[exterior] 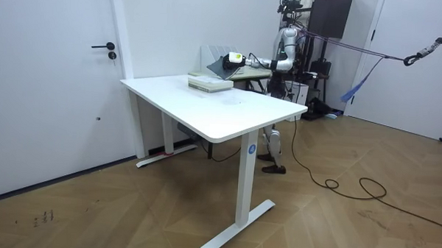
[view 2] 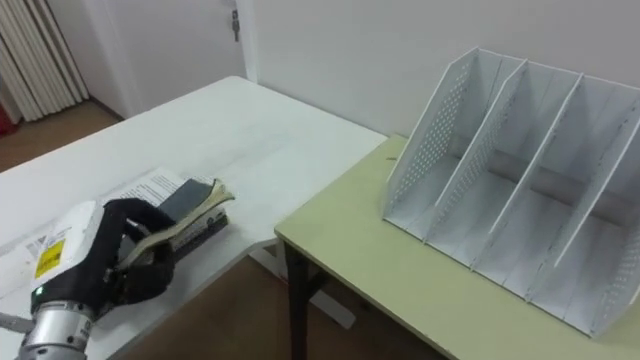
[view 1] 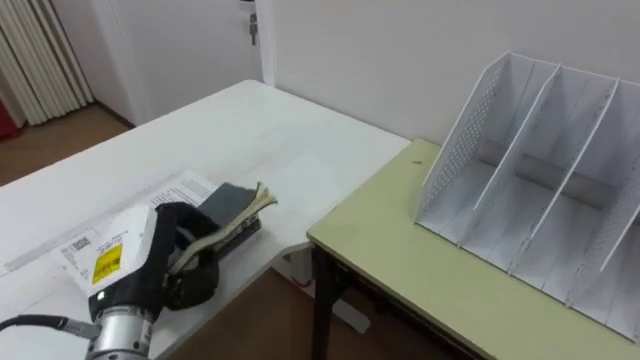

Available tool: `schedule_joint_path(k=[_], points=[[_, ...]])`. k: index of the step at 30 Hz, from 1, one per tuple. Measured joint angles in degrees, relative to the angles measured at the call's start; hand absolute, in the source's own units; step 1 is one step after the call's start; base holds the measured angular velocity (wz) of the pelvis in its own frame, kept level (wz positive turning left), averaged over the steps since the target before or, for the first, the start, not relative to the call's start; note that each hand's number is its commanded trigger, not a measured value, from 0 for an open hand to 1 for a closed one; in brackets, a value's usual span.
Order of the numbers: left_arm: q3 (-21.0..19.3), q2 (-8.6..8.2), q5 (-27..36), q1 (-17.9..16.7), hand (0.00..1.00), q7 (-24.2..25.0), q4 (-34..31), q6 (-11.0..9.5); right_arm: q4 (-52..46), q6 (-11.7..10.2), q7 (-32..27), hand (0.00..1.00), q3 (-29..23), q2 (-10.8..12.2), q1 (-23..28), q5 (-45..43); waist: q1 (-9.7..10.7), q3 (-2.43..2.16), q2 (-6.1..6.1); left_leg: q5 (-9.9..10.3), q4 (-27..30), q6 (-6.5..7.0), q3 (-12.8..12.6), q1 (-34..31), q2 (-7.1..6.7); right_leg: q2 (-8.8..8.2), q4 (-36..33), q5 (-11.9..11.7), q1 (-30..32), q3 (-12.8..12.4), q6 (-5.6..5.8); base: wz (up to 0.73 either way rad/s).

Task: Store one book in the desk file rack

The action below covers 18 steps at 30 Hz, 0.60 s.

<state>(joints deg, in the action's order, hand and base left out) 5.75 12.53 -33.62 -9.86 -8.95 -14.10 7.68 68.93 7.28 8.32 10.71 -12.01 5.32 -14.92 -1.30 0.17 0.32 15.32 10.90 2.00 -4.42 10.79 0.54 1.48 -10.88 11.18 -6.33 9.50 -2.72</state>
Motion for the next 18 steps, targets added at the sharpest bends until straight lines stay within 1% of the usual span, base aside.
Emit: schedule_joint_path(k=[2, 3, 5, 6, 7, 8, 10, 11, 12, 13, 14, 15, 16, 17, 18], points=[[0.02, -0.22, 3.96, 0.05, 1.0, 0.0, -0.18, -3.17, -0.76, -1.55, 0.39, 0.0, 0.01, -0.07, -0.02, -1.79, -0.36, 0.06, 0.15, 0.0, 0.02, 0.0, 0.04, -0.34, 0.03, 0.0, -0.06, -0.01, 0.43, -0.04, -0.02, -0.04], [0.01, -0.29, 4.75, 0.05, 1.0, 0.0, -0.34, -3.7, -1.47, -1.58, 0.61, 0.0, -0.05, -0.11, 0.02, -2.48, -0.46, 0.13, 0.17, 0.0, 0.02, 0.0, 0.04, -0.45, 0.04, 0.0, -0.11, -0.01, 0.57, -0.05, -0.02, -0.04], [0.0, -0.57, 7.08, 0.1, 1.0, 0.0, -0.64, -6.12, -4.54, -2.42, 0.85, 0.0, -0.06, -0.22, 0.04, -5.36, -0.72, 0.24, -0.01, 0.0, 0.12, 0.0, 0.0, -1.41, 0.04, -0.06, -0.91, 0.0, 1.73, -0.01, -0.05, -0.02], [0.06, -0.58, 8.01, 0.11, 1.0, 0.0, -0.64, -6.64, -5.27, -2.7, 1.06, 0.0, -0.04, -0.29, 0.02, -5.55, -0.71, 0.28, -0.06, 0.0, 0.23, 0.0, 0.01, -1.63, 0.04, -0.07, -0.87, -0.01, 1.87, 0.06, -0.06, 0.0], [0.22, -0.6, 9.93, 0.14, 1.0, 0.01, -0.64, -7.54, -6.28, -3.51, 1.2, 0.0, 0.55, -0.53, -0.02, -5.69, -0.67, 0.33, -0.25, 0.0, 0.45, 0.0, 0.03, -1.96, 0.03, -0.12, -0.86, -0.02, 2.05, 0.13, -0.06, 0.04], [0.3, -0.58, 11.73, 0.21, 1.0, 0.01, -0.75, -8.31, -7.1, -4.44, 1.3, 0.0, 0.79, -0.85, -0.02, -5.63, -0.65, 0.3, -0.32, 0.0, 0.52, 0.0, 0.05, -2.1, 0.03, -0.14, -0.83, -0.04, 2.1, 0.22, -0.07, 0.0], [0.32, -0.57, 13.47, 0.34, 1.0, 0.02, -1.61, -8.89, -9.1, -4.85, 2.39, 0.0, 1.78, -1.59, -0.03, -5.65, -0.72, 0.3, -0.39, 0.0, 0.48, 0.0, 0.04, -2.11, 0.03, -0.14, -0.86, -0.04, 2.1, 0.19, -0.07, 0.0], [0.32, -0.56, 15.21, 0.46, 1.0, 0.03, -2.05, -9.89, -10.16, -5.02, 2.91, 0.0, 1.88, -1.8, -0.05, -5.69, -0.79, 0.31, -0.37, 0.0, 0.44, 0.0, -0.07, -2.11, 0.05, -0.12, -0.87, -0.05, 1.86, 0.12, -0.07, 0.0], [0.33, -0.55, 16.16, 0.5, 1.0, 0.04, -2.28, -10.4, -10.53, -5.23, 3.1, 0.0, 1.97, -1.72, -0.05, -5.7, -0.82, 0.31, -0.37, 0.0, 0.44, 0.0, -0.14, -2.08, 0.05, -0.11, -0.83, -0.06, 1.79, 0.12, -0.07, 0.0], [0.32, -0.56, 17.84, 0.6, 1.0, 0.18, -2.75, -11.24, -10.89, -5.86, 3.38, 0.0, 2.15, -1.76, -0.04, -5.7, -0.89, 0.32, -0.35, 0.0, 0.46, 0.0, -0.14, -1.97, 0.06, -0.1, -0.78, -0.07, 1.63, 0.12, -0.07, 0.0], [0.16, -0.57, 19.69, 0.86, 1.0, 0.74, -2.8, -12.47, -11.23, -6.12, 3.77, 0.0, 2.18, -1.9, -0.03, -5.71, -0.99, 0.36, -0.3, 0.0, 0.47, 0.0, -0.14, -1.83, 0.08, -0.09, -0.8, -0.07, 1.55, 0.1, -0.06, 0.0], [0.16, -0.57, 20.89, 1.03, 1.0, 0.99, -2.8, -12.99, -11.46, -6.15, 3.88, 0.0, 2.19, -1.97, -0.02, -5.82, -1.03, 0.4, -0.24, 0.0, 0.47, 0.0, -0.18, -1.81, 0.08, -0.09, -0.8, -0.07, 1.64, 0.09, -0.07, 0.0], [0.15, -0.9, 23.37, 1.47, 1.0, 1.67, -2.8, -13.67, -11.82, -6.4, 4.04, 0.0, 2.2, -2.15, 0.0, -5.93, -1.24, 0.52, -0.07, 0.0, 0.45, 0.0, -0.24, -1.9, 0.08, -0.08, -0.79, -0.07, 2.01, 0.01, -0.07, -0.05], [0.18, -1.63, 25.39, 1.86, 1.0, 2.45, -2.84, -14.26, -13.05, -6.43, 4.48, 0.0, 2.2, -2.53, 0.5, -6.26, -1.66, 0.5, 0.09, 0.0, 0.45, 0.0, -0.27, -2.27, 0.06, -0.08, -0.86, -0.08, 2.49, -0.13, -0.08, -0.07], [0.24, -1.91, 26.2, 1.96, 1.0, 2.78, -2.98, -14.38, -13.71, -6.43, 4.68, 0.0, 2.31, -2.73, 0.73, -6.4, -1.78, 0.52, 0.12, 0.0, 0.42, 0.0, -0.25, -2.4, 0.06, -0.08, -0.91, -0.1, 2.52, -0.16, -0.11, -0.08]])
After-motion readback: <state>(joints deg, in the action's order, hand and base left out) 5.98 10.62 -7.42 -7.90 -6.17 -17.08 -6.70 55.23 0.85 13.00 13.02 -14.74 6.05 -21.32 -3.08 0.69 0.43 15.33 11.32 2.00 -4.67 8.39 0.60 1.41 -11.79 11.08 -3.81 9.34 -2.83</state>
